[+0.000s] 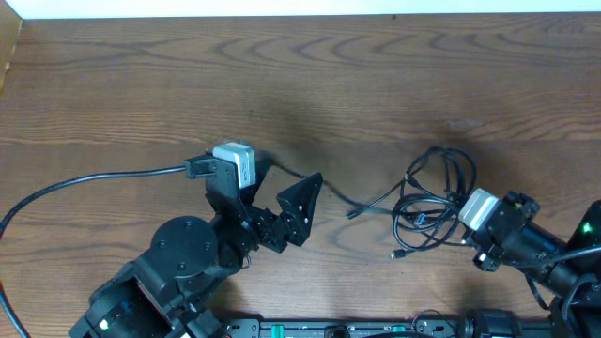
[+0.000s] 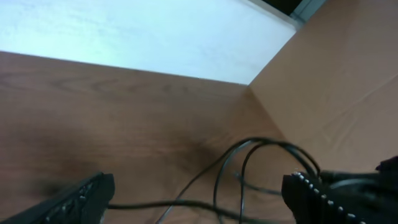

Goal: Untangle cables

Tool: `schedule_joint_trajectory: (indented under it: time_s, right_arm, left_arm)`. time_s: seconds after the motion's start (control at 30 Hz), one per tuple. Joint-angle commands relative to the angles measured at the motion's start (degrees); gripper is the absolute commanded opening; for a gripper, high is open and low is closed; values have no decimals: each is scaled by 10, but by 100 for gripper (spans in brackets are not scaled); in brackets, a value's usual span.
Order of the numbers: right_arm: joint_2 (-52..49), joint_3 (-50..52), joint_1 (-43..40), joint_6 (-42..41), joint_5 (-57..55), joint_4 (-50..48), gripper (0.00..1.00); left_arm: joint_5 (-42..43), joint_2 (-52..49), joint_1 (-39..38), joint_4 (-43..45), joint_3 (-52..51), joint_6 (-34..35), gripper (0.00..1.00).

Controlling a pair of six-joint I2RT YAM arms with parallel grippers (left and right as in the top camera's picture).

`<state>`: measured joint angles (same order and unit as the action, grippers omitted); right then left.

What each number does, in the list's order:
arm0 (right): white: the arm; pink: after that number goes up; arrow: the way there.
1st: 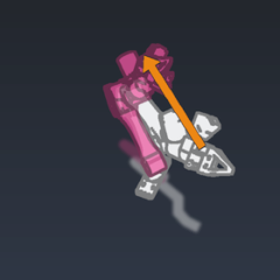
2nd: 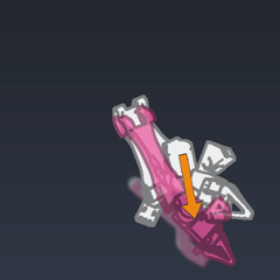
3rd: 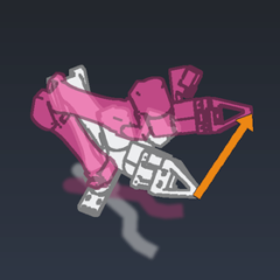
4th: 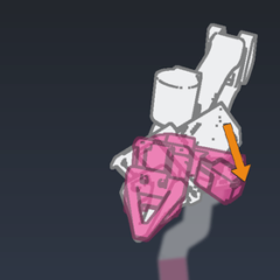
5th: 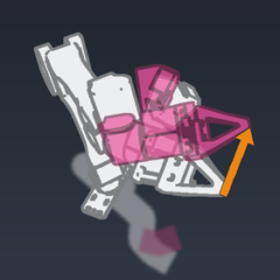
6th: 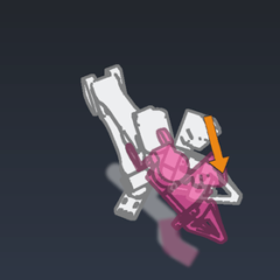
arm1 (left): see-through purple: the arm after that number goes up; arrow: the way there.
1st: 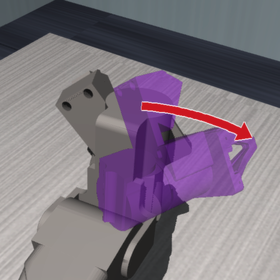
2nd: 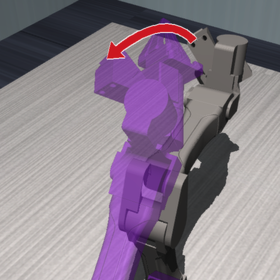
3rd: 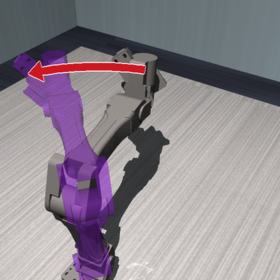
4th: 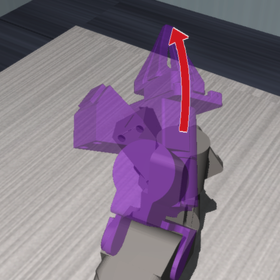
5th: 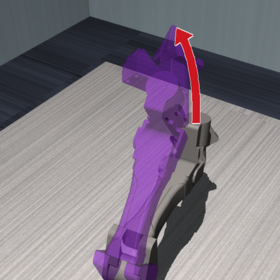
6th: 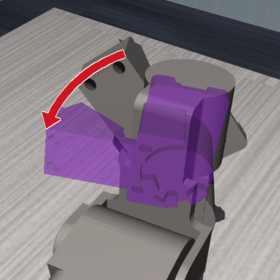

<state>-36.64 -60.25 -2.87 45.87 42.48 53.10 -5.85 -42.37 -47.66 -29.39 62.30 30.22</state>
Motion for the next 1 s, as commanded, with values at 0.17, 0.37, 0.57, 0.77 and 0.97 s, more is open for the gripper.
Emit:
schedule_joint_trajectory:
  time_s: [0.17,0.37,0.57,0.77,0.97]
  right_arm:
    - [3,-3,0,-51,-101,-16,1]
    - [3,-3,0,30,26,-11,1]
    - [3,-3,0,173,154,48,3]
    - [3,-3,0,189,172,74,3]
    - [3,-3,0,189,214,75,5]
  left_arm:
    - [9,2,2,-21,9,12,91]
    - [114,2,2,-14,9,-142,92]
    - [196,2,2,-14,9,-254,94]
    - [308,-3,2,0,9,-321,96]
    - [381,-38,2,13,9,-316,96]
